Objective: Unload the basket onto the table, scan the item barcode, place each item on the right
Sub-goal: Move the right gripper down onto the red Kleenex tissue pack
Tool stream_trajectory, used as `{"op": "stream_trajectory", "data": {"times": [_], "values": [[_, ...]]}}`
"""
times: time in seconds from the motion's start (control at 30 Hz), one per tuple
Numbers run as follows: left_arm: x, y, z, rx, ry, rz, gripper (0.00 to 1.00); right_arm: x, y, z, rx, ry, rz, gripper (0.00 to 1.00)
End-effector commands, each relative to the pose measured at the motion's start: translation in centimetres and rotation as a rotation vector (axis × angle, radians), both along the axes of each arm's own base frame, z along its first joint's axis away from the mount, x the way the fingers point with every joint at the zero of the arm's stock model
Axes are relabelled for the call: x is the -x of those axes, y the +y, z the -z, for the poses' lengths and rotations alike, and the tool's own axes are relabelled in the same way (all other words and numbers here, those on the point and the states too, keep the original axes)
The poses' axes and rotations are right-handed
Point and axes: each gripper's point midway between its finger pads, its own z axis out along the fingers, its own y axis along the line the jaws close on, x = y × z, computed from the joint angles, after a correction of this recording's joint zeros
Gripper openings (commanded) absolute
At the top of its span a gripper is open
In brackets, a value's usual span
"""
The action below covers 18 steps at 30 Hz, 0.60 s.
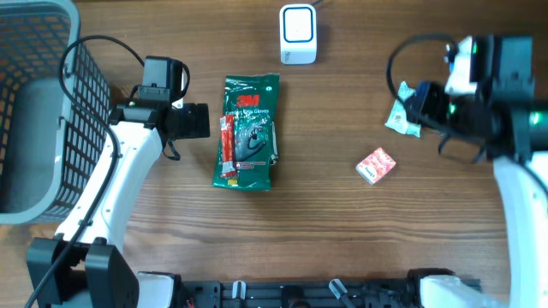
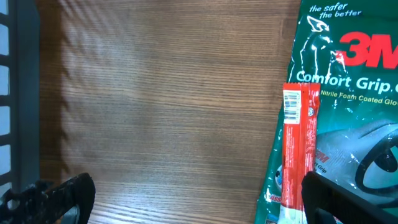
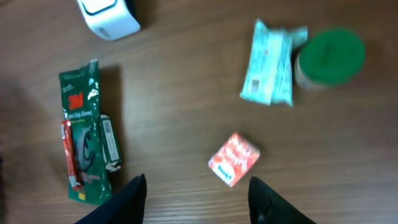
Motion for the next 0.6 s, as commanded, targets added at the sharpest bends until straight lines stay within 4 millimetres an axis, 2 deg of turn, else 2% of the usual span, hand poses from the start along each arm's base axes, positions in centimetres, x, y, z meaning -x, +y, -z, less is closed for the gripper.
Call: {"op": "stream_trajectory", "data": {"times": [0.0, 0.13, 0.17, 0.23, 0.37, 0.57], "values": [[0.1, 0.2, 0.0, -0.008, 0.001, 0.001, 1.0, 2.5, 0.0, 5.2, -0.083, 0.12, 0.15, 0.49], [0.1, 0.2, 0.0, -0.008, 0.001, 0.001, 1.0, 4.0, 0.1, 9.9, -0.115, 0.176, 0.208, 0.39], [0.1, 0.3, 0.0, -0.008, 0.001, 0.001, 1.0, 4.2, 0.2, 11.6, -0.117, 0.194, 0.214, 0.37], [0.1, 0.2, 0.0, -0.008, 0.001, 0.001, 1.0, 4.4, 0.2, 13.7, -0.129, 0.214, 0.241, 0.36], [0.1, 0.2, 0.0, -0.008, 0.001, 0.001, 1.0, 4.6, 0.1, 16.7, -0.152, 0.24, 0.306, 0.31], [0.1, 0.2, 0.0, -0.008, 0.001, 0.001, 1.0, 4.8, 0.1, 19.3, -0.161, 0.237, 0.328, 0.27]]}}
